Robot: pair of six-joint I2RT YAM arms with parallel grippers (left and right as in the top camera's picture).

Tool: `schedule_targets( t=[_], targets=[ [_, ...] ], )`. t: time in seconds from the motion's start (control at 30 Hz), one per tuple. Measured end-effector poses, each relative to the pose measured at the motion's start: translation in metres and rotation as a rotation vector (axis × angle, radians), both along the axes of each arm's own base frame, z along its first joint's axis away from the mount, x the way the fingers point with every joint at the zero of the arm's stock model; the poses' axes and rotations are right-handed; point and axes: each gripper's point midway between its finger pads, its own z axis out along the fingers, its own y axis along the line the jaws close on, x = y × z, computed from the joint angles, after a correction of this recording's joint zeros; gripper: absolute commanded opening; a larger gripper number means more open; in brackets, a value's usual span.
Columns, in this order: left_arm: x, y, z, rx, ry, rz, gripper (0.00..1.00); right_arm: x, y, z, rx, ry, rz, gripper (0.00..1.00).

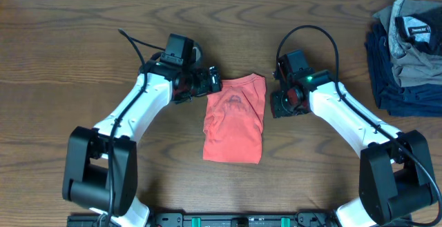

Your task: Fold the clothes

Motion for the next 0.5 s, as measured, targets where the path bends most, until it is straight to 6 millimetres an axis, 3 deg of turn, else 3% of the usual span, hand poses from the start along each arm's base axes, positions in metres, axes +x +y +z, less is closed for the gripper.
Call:
schedule_targets(
  t=[0.13,0.3,0.33,0.37,0.43,0.47,0.5],
  targets=[
    [0.004,-0.011,-0.014,-0.05,0.017,-0.034,0.98,-0.01,-0.005,-0.002,-0.016,0.043,-0.004,0.46],
    [-0.001,-0.024,-0.047,-0.106,0.098,-0.067,1.0,-0.02,-0.009,-0.003,-0.032,0.086,-0.015,0.43],
    [-0.002,-0.028,-0.048,-0.128,0.11,-0.075,0.95,-0.021,-0.01,-0.003,-0.034,0.092,-0.016,0.42],
    [-0.001,-0.03,-0.047,-0.134,0.104,-0.078,0.9,-0.022,-0.01,-0.004,-0.036,0.096,-0.016,0.42],
    [-0.004,-0.035,-0.05,-0.152,0.122,-0.09,0.69,-0.024,-0.011,-0.004,-0.038,0.103,-0.02,0.41],
    [-0.007,-0.039,-0.052,-0.157,0.127,-0.103,0.54,-0.025,-0.011,-0.004,-0.039,0.107,-0.022,0.41],
    [-0.008,-0.042,-0.053,-0.157,0.13,-0.113,0.3,-0.026,-0.012,-0.004,-0.041,0.111,-0.023,0.4]
  ],
)
